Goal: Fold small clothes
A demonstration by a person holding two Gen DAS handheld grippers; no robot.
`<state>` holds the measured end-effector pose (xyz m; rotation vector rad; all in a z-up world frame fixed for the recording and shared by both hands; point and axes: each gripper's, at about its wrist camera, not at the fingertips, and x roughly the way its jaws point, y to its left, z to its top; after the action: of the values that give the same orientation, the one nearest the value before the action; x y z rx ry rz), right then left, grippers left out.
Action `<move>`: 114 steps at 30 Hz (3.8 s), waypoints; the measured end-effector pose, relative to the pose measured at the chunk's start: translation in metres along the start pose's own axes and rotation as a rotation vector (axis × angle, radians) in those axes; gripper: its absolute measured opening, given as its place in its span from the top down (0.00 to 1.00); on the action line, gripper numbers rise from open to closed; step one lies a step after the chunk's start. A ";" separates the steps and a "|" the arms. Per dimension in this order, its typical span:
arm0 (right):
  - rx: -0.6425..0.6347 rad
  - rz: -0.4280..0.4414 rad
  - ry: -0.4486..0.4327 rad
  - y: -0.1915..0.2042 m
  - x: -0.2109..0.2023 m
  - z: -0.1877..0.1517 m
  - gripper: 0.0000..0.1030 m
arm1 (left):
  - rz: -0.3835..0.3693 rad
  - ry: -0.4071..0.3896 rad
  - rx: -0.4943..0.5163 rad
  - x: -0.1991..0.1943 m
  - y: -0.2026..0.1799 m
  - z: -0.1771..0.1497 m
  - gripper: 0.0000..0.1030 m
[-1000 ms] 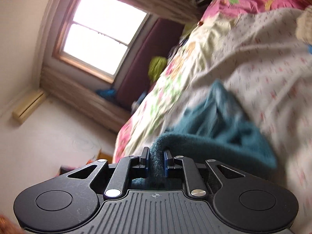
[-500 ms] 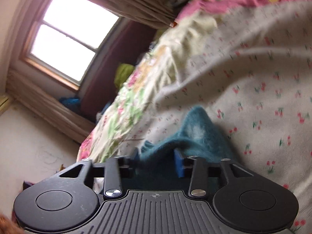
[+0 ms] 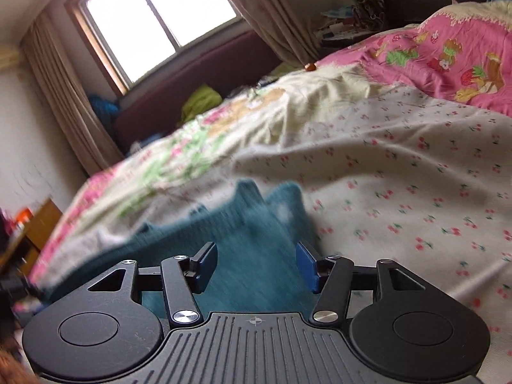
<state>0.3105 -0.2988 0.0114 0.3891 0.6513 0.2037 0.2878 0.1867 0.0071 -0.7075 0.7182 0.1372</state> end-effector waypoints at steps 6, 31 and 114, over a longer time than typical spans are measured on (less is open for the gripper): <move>-0.099 -0.067 0.067 0.002 0.007 -0.020 0.59 | 0.069 -0.039 0.057 0.014 -0.008 0.012 0.49; -0.094 -0.068 0.113 -0.004 0.003 -0.026 0.55 | 0.061 -0.070 0.283 -0.001 -0.015 -0.011 0.35; 0.313 0.300 0.217 -0.102 0.012 -0.023 0.36 | -0.030 -0.032 0.620 0.008 -0.111 -0.135 0.21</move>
<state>0.3120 -0.3815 -0.0546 0.7743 0.8410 0.4365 0.2572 0.0150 -0.0090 -0.1224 0.6708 -0.1014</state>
